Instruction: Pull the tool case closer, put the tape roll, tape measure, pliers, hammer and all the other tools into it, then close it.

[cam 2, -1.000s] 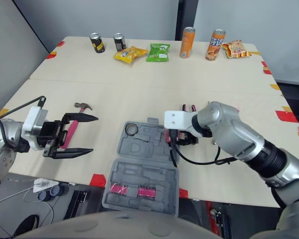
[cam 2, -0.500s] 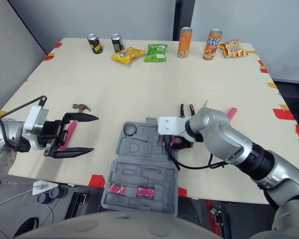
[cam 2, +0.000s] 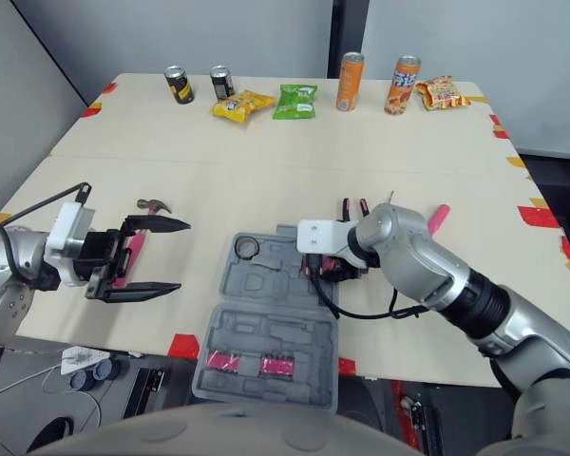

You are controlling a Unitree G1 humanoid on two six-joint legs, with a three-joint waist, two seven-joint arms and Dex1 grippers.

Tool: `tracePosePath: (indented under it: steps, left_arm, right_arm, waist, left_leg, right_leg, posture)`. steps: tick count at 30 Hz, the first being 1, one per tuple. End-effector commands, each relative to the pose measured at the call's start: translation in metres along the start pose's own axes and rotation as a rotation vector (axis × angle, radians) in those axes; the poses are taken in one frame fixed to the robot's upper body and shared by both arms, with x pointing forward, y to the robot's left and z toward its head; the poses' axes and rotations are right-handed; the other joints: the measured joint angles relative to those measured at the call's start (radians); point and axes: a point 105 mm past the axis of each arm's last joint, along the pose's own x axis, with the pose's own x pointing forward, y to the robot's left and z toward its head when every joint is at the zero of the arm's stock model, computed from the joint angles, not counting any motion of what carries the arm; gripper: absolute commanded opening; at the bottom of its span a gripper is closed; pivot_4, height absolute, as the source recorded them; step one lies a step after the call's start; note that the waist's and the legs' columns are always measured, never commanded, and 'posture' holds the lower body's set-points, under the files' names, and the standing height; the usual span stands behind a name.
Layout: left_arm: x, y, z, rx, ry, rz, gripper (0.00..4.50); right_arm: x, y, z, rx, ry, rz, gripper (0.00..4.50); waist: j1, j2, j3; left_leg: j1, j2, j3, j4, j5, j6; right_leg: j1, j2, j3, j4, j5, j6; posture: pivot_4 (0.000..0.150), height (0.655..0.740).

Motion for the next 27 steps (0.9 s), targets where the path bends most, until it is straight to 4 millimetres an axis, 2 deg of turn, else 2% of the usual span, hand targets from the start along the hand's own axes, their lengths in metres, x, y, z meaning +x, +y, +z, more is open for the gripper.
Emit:
tracePosePath:
  steps: [1, 3, 5, 7, 13, 18, 22, 27]
  left_arm:
    - [0.001, 0.000, 0.006, 0.031, -0.001, 0.001, 4.50]
    - [0.001, -0.001, 0.005, 0.030, -0.002, 0.001, 4.50]
    - [0.001, -0.001, 0.005, 0.029, -0.002, 0.000, 4.50]
    - [0.001, -0.001, 0.005, 0.028, -0.004, 0.000, 4.50]
    - [0.000, -0.003, 0.005, 0.023, -0.006, -0.006, 4.50]
    - [-0.005, -0.006, 0.007, 0.022, -0.003, -0.028, 4.50]
    - [-0.010, -0.007, 0.006, 0.019, 0.014, -0.031, 4.50]
    - [-0.012, -0.006, 0.006, 0.021, 0.016, -0.027, 4.50]
  right_arm:
    - [-0.001, -0.005, 0.002, -0.023, 0.001, -0.027, 2.94]
    - [-0.001, -0.005, 0.002, -0.027, -0.001, -0.026, 2.94]
    - [-0.001, -0.005, 0.002, -0.034, -0.002, -0.021, 3.99]
    - [-0.002, -0.006, 0.004, -0.036, -0.008, -0.032, 4.45]
    - [-0.009, -0.008, 0.006, -0.042, -0.016, -0.047, 4.45]
    - [-0.029, -0.007, 0.009, -0.010, -0.067, -0.056, 4.45]
    - [-0.042, -0.003, 0.003, 0.059, -0.106, -0.043, 4.45]
    - [-0.049, 0.000, 0.002, 0.112, -0.355, -0.046, 4.45]
  waist:
    - [-0.001, 0.000, 0.000]
    - [-0.001, 0.000, 0.000]
    - [-0.001, 0.000, 0.000]
    - [0.000, 0.000, 0.000]
    - [0.002, 0.000, 0.000]
    - [0.004, -0.001, 0.000]
    - [0.008, -0.001, 0.000]
    - [0.017, -0.001, 0.000]
  left_leg:
    - [0.000, 0.000, 0.000, 0.000, 0.000, 0.000]
    - [0.000, 0.000, 0.000, 0.000, 0.000, 0.000]
    - [0.000, 0.000, 0.000, 0.000, 0.000, 0.000]
    - [0.000, 0.000, 0.000, 0.000, 0.000, 0.000]
    - [0.000, 0.000, 0.000, 0.000, 0.000, 0.000]
    - [0.000, 0.000, 0.000, 0.000, 0.000, 0.000]
    - [0.000, 0.000, 0.000, 0.000, 0.000, -0.001]
    - [0.000, 0.001, 0.001, -0.001, -0.001, -0.001]
  right_leg:
    - [0.000, 0.000, 0.000, 0.000, 0.000, 0.000]
    - [0.000, 0.000, 0.000, 0.000, 0.000, 0.000]
    - [0.000, 0.000, 0.000, 0.000, 0.000, 0.000]
    - [0.000, 0.000, 0.000, 0.000, 0.000, 0.000]
    - [0.000, 0.000, 0.000, 0.000, 0.000, 0.000]
    - [0.000, 0.000, 0.000, 0.000, 0.000, 0.000]
    - [0.000, 0.000, 0.000, -0.002, 0.000, 0.000]
    - [0.000, 0.000, 0.001, -0.003, 0.000, 0.000]
  posture:
    - [0.150, 0.7400]
    - [0.150, 0.7400]
    - [0.150, 0.7400]
    - [0.150, 0.7400]
    - [0.150, 0.7400]
    - [0.150, 0.7400]
    - [0.150, 0.7400]
    - [0.150, 0.7400]
